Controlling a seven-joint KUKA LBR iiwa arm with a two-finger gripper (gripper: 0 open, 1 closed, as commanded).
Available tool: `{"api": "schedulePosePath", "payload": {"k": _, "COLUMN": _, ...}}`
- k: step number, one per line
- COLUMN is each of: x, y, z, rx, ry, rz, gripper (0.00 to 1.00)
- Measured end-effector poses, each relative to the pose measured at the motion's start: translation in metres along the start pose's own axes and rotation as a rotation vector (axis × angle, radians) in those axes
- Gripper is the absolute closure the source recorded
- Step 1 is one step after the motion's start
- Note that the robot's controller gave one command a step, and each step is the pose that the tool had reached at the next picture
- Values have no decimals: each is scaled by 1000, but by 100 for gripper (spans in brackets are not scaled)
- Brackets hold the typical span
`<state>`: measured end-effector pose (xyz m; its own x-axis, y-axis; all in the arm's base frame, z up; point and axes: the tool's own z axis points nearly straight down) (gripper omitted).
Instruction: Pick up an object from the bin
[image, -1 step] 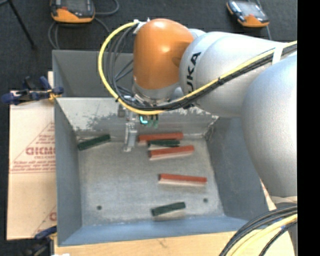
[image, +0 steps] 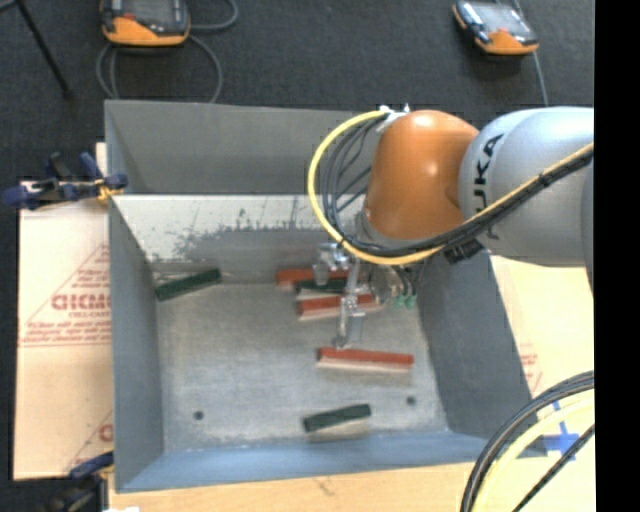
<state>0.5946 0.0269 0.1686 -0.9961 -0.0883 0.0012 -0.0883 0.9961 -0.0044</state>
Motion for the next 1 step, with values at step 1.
{"api": "schedulePosePath", "payload": {"k": 1, "x": 35, "y": -53, "z": 101, "rx": -4, "ry": 3, "rz": 127, "gripper": 0}}
